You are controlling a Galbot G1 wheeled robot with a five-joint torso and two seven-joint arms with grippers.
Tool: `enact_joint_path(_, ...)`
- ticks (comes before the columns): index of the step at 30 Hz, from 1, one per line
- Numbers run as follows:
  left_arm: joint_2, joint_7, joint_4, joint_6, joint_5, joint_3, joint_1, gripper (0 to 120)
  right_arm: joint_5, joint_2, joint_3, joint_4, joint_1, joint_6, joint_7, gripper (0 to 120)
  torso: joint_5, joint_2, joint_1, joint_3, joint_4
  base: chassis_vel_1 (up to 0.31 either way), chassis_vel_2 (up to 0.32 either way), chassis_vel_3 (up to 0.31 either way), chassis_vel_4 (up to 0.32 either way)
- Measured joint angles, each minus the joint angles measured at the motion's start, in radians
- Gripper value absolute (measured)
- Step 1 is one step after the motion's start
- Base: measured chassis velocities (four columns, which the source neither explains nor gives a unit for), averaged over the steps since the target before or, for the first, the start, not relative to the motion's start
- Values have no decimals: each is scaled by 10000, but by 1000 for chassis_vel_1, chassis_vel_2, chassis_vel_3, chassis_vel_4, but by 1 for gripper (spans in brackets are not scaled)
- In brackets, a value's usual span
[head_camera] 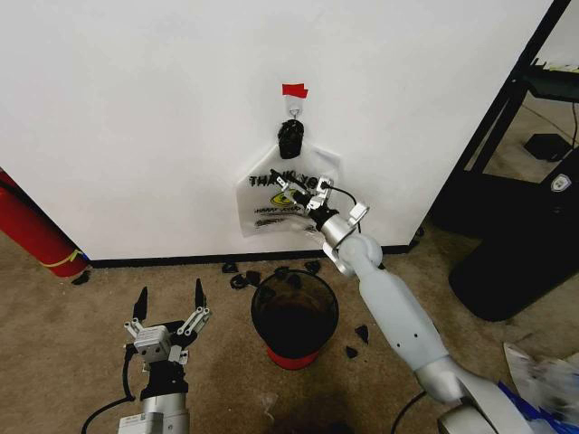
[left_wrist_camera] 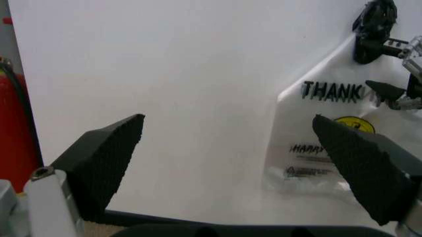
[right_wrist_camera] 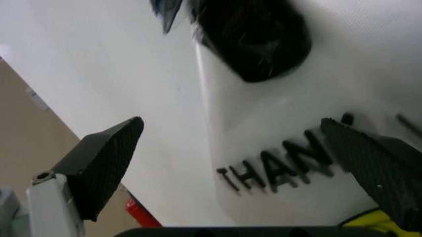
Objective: Pick up the garbage bag from the wall and place it over the trash bin.
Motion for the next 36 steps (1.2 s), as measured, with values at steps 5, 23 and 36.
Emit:
enact_joint_path(5,-43,-37,77,-13,0,34,-18,100,105,-88,-7,-29,262,32,42,100,0,0,0,0,0,0,0,0,0)
enact_joint_path(23,86,-43,287,39,-288,97,-277,100,24,-37,-132,-284,859,175,191,91,0,1,-2,-1,-3,0,0,0,0)
enact_joint_path(36,83,-58,380,38,-303,125,-308,100,-19,-35,-76,29,632,218,396,48,1,1,0,0,3,0,0,0,0)
